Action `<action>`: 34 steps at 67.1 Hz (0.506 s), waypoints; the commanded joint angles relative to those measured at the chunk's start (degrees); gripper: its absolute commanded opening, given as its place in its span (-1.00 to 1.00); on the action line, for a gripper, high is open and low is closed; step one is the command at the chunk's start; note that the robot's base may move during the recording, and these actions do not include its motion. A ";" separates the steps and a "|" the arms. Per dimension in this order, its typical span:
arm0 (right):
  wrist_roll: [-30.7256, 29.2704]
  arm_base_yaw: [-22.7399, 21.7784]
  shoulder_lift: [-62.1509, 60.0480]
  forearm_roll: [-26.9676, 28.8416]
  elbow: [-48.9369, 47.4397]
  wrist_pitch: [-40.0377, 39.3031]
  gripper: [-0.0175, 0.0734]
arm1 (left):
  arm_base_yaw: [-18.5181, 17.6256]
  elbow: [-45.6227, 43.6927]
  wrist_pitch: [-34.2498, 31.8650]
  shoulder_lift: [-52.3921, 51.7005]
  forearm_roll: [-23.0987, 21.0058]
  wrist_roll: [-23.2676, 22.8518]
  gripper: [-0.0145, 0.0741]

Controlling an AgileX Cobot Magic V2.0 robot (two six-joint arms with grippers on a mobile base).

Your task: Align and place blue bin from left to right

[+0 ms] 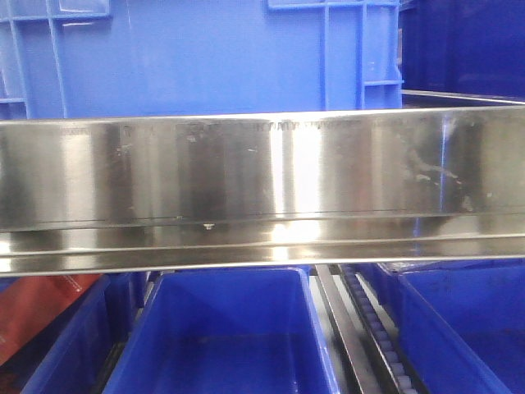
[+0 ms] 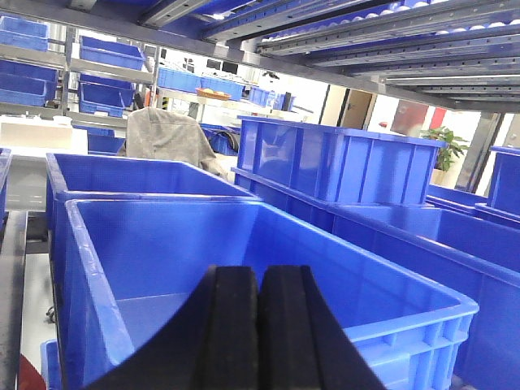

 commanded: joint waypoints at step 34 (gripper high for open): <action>0.05 -7.38 -0.38 0.25 3.02 -1.14 -0.79 | -0.21 0.16 -1.12 -0.27 0.04 -0.27 -0.92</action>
